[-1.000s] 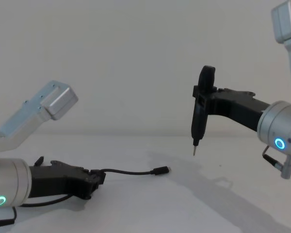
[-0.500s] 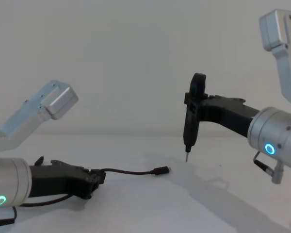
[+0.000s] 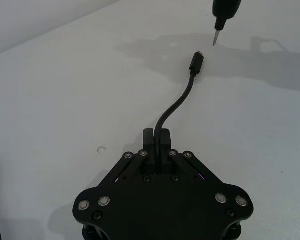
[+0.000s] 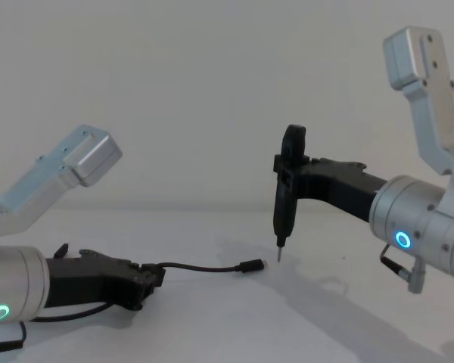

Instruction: Pick up the data cable with the one hand.

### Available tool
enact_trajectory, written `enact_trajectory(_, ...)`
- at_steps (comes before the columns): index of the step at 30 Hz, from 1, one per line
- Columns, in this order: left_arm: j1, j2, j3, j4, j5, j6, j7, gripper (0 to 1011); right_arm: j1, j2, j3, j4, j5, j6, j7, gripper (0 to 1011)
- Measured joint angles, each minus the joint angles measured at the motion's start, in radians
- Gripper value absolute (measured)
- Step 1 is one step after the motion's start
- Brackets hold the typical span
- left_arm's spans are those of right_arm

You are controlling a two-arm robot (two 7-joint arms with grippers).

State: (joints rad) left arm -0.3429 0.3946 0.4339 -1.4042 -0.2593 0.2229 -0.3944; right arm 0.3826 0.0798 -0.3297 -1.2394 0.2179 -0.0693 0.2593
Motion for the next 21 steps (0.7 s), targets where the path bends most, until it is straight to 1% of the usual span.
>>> enact_trajectory(12,0.000,0.000,0.000,0.000,0.000,0.000,0.000,61,0.021,-0.019,-0.005,0.045,-0.012,-0.002,0.009,274)
enact_trajectory(21,0.000,0.000,0.000,0.000,0.000,0.000,0.000,61,0.034,-0.027,-0.008,0.064,-0.014,-0.005,0.015,274)
